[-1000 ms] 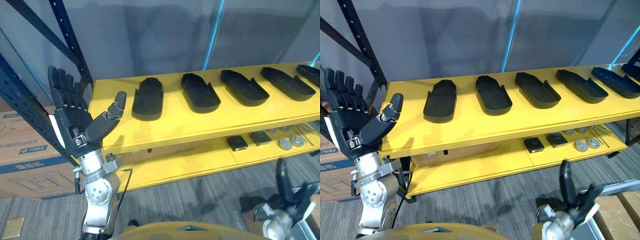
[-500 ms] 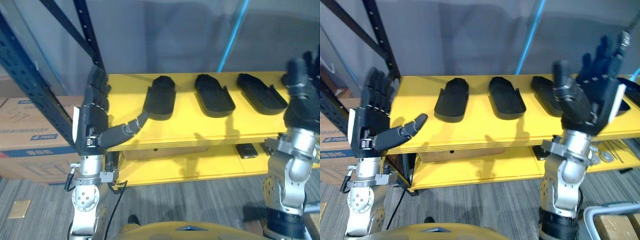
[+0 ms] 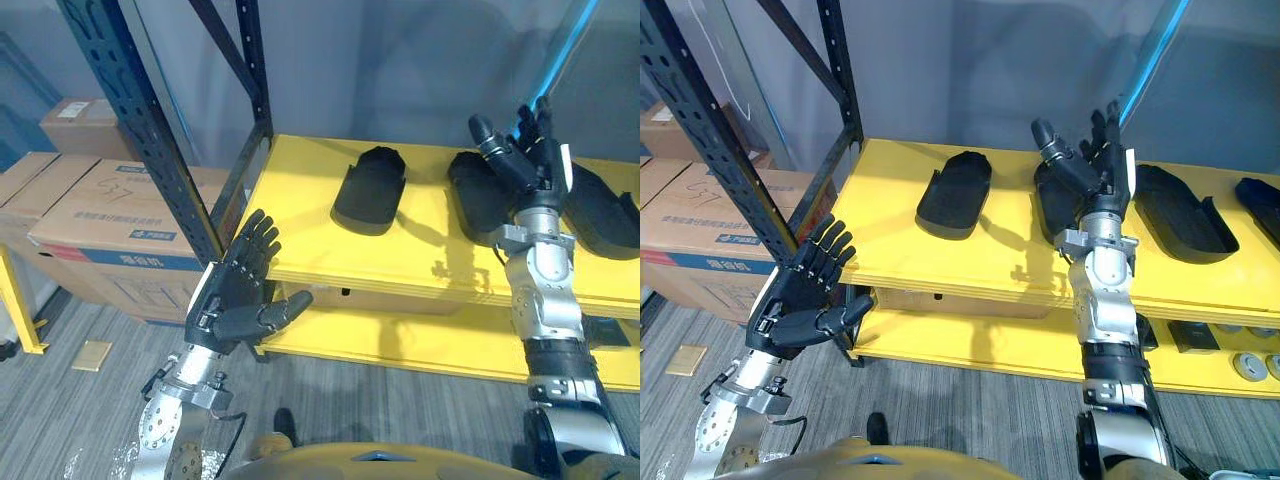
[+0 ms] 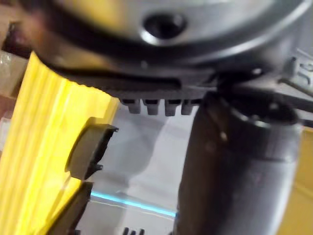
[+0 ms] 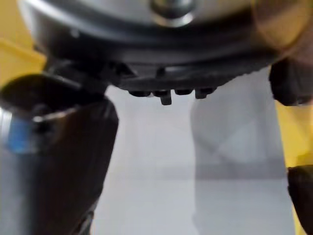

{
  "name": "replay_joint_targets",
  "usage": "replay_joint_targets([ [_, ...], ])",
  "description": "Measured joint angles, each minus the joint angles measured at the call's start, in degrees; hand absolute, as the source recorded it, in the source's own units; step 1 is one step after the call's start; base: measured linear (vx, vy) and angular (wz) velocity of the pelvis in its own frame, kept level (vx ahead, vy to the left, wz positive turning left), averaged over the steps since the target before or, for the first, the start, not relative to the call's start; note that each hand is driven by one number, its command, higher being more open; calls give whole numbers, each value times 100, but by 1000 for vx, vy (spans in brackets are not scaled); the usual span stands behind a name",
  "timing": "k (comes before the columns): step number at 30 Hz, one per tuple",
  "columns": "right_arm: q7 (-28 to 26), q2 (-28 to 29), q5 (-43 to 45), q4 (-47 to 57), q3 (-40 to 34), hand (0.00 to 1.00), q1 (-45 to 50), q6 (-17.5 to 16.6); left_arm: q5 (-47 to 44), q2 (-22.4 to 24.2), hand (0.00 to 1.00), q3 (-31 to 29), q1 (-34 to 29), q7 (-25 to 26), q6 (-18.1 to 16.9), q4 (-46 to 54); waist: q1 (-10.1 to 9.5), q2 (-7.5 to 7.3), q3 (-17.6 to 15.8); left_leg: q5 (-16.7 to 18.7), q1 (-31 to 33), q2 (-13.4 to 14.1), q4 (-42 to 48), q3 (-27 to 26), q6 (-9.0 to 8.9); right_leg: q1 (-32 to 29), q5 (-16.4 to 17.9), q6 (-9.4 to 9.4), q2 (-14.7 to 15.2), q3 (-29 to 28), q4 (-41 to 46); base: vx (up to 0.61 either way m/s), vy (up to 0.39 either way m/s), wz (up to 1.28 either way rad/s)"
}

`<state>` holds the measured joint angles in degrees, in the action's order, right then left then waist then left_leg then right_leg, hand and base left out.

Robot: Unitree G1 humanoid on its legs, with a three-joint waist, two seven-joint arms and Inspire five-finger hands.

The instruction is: Walk over and take three plastic housings, then place them on the shelf

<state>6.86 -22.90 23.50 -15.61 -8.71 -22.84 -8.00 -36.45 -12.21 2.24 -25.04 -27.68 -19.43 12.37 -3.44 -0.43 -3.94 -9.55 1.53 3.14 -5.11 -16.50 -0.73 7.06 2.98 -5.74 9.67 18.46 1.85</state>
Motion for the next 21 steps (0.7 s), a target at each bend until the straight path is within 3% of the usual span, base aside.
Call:
replay_joint_targets([
  [4,0,0,-7,-432,151,100,-323,-7,-179,-6,100,-72,3,-129,3,-3,-94,144,-115,-21,13,-9,0,51,-2,6,0,1,0,14,6,-6,22,4],
  [11,-57,-42,-14,-1320,173,100,-1028,4,-466,-213,100,-117,30,-358,2,-214,-132,179,-304,-69,94,29,2,170,32,-2,-4,5,-42,33,-6,12,9,7],
  [15,-289,-465,-16,-1843,383,100,-1519,26,-471,-260,100,-66,106,-447,2,-296,-223,234,-504,-109,105,24,17,212,66,1,-4,7,-64,34,2,22,6,5],
  [21,-380,-896,-18,-2500,665,100,-2603,148,-642,-392,100,152,489,-436,-94,-295,-270,478,-978,-174,292,59,23,373,0,-255,67,82,-107,87,271,-22,5,8],
])
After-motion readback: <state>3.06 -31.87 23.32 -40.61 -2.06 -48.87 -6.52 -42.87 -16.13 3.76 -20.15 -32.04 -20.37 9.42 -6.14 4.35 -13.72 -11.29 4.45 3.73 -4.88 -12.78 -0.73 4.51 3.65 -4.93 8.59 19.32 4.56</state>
